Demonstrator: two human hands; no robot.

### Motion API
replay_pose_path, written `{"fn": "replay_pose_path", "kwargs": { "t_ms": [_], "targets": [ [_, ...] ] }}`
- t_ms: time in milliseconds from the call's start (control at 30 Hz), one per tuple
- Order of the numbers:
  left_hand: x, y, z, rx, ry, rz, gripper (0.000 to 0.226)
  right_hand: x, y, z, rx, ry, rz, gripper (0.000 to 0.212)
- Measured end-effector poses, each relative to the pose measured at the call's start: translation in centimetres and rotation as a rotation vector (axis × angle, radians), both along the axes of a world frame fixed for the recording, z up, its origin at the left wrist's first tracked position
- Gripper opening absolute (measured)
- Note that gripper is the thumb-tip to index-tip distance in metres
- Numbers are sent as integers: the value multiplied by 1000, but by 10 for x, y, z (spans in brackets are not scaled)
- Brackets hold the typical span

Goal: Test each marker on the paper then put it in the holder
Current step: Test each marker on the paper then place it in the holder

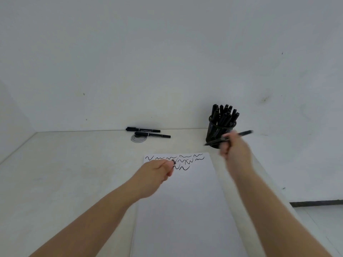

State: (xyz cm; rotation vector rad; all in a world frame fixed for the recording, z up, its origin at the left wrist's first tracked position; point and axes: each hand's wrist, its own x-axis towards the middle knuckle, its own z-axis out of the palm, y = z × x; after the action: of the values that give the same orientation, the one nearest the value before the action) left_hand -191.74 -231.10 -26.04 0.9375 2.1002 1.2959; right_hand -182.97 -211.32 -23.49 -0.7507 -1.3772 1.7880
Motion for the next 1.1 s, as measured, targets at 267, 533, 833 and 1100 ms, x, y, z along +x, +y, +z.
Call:
{"fn": "replay_pose_path", "kwargs": {
  "t_ms": [267,533,833,1100],
  "targets": [
    [7,0,-20,-57,267,-107,26,7,15,-43,255,-339,28,19],
    [12,18,-42,-116,417,-58,22,-13,2,-70,184,-283,-7,21],
    [11,16,-47,-115,450,-79,24,-8,13,-74,411,-271,30,20],
    [11,16,-44,-120,419,-75,25,-12,11,-78,582,-319,125,16]
  ]
}}
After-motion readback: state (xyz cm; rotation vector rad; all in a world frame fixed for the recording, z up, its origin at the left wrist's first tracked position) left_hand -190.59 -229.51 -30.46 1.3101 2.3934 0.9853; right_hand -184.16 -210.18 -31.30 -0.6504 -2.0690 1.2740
